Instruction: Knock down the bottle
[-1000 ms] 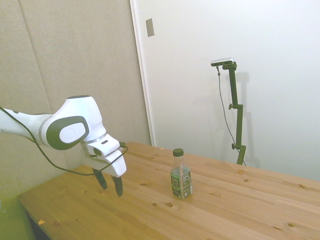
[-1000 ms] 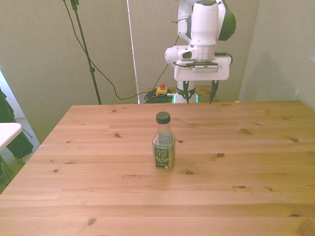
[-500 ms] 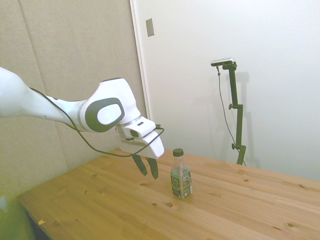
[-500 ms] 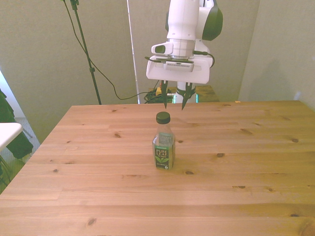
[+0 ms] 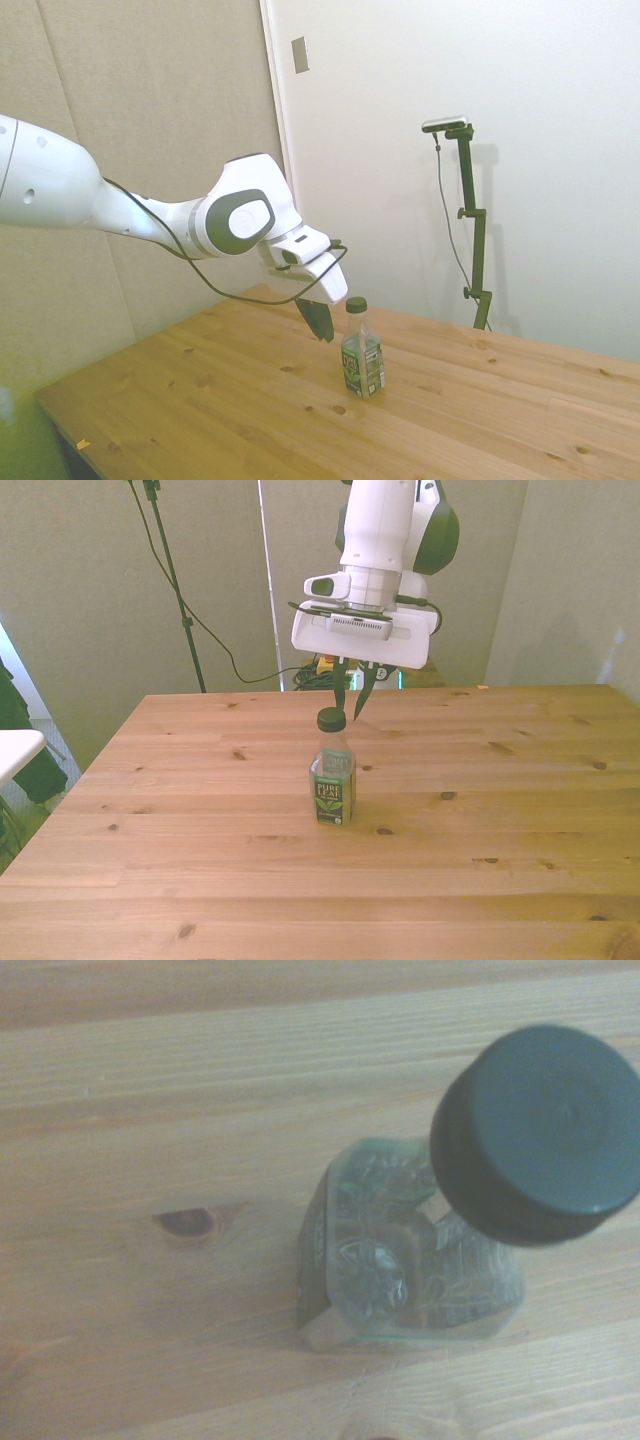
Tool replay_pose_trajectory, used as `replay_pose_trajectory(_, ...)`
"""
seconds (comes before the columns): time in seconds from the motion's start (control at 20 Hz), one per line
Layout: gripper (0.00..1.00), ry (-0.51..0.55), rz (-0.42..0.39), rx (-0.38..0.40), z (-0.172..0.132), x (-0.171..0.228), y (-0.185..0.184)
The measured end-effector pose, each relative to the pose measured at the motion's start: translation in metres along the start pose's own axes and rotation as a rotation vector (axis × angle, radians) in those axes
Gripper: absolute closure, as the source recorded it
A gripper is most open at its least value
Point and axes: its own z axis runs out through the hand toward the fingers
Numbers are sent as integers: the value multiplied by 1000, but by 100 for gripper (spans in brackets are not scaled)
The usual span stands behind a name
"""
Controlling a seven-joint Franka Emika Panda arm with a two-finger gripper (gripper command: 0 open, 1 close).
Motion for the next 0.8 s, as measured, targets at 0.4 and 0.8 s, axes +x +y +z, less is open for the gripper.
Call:
replay_pose_trajectory(0.4, 100, 33, 63, 6, -7, 41, -10)
replay_pose_trajectory(0.8, 100, 65, 104, 26, 25, 72, -68)
